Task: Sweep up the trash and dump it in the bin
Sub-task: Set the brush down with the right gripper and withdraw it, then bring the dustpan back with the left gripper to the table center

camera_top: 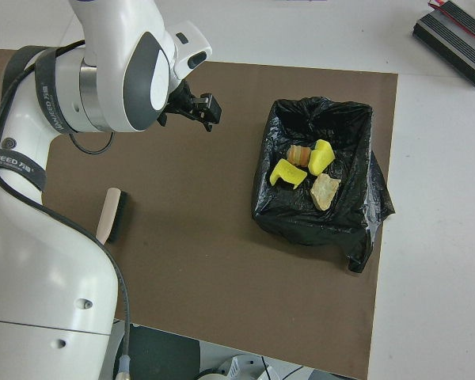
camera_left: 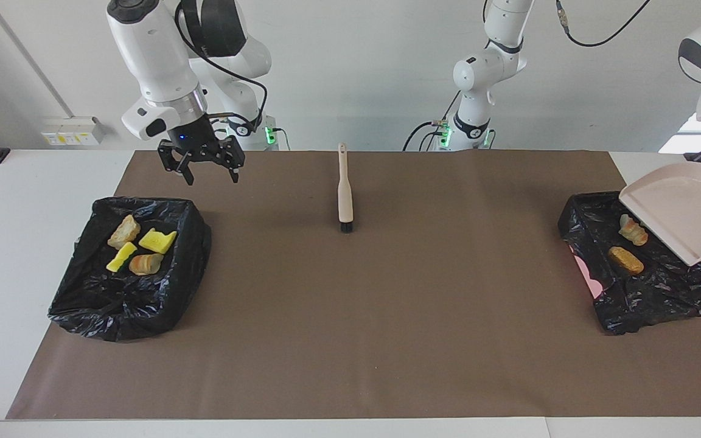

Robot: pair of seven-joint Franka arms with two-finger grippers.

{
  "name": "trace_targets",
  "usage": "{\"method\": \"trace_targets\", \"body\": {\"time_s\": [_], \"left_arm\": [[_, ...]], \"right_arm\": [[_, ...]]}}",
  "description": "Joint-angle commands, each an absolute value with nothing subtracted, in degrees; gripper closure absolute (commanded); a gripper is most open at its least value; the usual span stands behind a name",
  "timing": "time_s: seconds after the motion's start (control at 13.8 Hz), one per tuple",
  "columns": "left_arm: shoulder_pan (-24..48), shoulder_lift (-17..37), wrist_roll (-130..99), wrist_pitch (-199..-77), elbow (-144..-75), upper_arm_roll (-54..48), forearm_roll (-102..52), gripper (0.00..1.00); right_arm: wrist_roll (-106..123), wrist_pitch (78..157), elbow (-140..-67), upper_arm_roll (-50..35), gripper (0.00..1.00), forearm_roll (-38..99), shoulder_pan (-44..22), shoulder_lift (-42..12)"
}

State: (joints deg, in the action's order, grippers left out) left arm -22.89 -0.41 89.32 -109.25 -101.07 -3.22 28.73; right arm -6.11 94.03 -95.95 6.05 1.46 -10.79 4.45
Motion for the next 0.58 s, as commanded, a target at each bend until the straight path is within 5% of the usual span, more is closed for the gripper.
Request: {"method": "trace_targets", "body": {"time_s": [0.0, 0.51], "left_arm": [[-19.44, -3.68, 86.16, -106.88, -104.92, -2.64, 20.68, 1.00], [-2.05, -3.34, 44.11, -104.06, -109.07, -2.64, 11.87, 1.00]], "right_arm": [[-2.65, 87.20, -90.36, 5.45, 0.00, 1.14, -7.30, 3.87], [-2.29, 87.54, -90.88, 5.27, 0.00, 1.84, -5.54, 4.39]]}}
